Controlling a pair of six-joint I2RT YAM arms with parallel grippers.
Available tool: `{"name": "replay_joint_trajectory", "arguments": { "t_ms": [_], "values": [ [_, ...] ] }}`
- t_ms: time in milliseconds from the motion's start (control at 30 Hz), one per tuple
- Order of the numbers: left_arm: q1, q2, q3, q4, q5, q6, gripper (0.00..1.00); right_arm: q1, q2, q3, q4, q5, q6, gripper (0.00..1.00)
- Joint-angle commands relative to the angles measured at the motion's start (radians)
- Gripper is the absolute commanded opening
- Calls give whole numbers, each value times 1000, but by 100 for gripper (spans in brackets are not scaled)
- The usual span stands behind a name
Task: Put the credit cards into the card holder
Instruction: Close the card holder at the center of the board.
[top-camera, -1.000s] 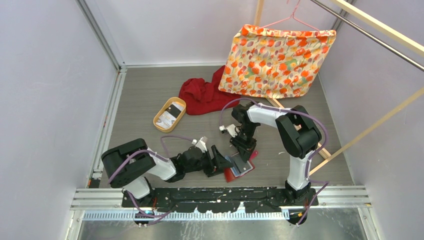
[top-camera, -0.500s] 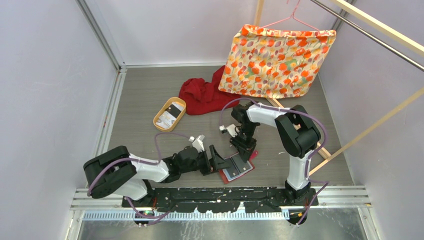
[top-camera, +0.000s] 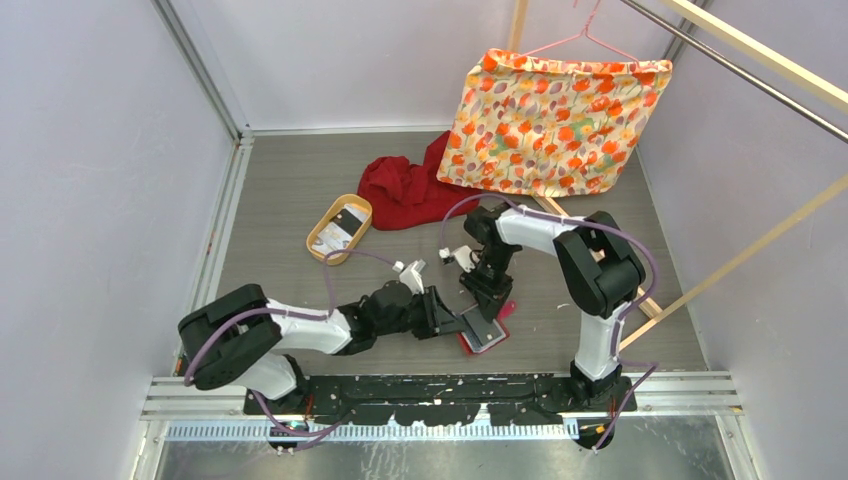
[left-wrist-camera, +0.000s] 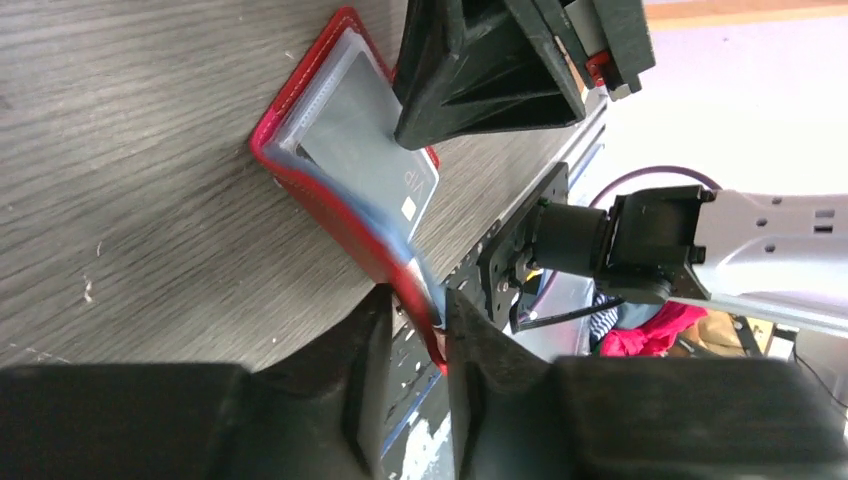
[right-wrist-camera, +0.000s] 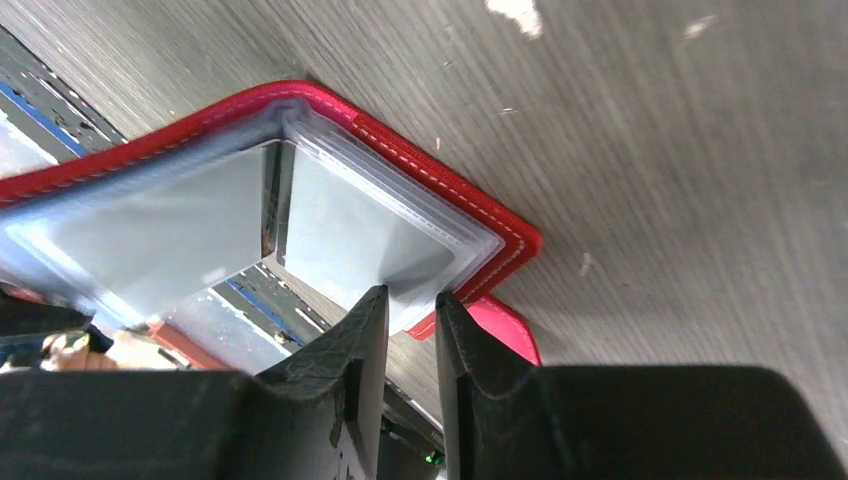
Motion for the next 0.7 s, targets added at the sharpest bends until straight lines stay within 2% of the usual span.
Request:
{"name": "replay_joint_trajectory", "arguments": {
  "t_ms": [0, 100, 267, 333, 467, 667],
  "values": [
    [-1, -69, 120, -320, -102, 50, 19, -39, -122, 5, 71, -53, -37, 29],
    [26, -57, 174, -490, -107, 61, 9, -83, -213, 7, 57, -98, -57, 31],
    [64, -4, 259, -563, -48, 90, 9, -183, -343, 0, 49, -171, -73, 34],
    [70, 31, 307, -560, -11, 106, 15, -223, -365, -7, 57, -178, -60, 34],
    [72, 139, 428, -567, 78, 122, 34, -278, -380, -8, 67, -175, -40, 35],
    [71, 240, 503, -452, 163, 84, 45, -330, -490, -38, 115, -188, -25, 35]
  ]
}}
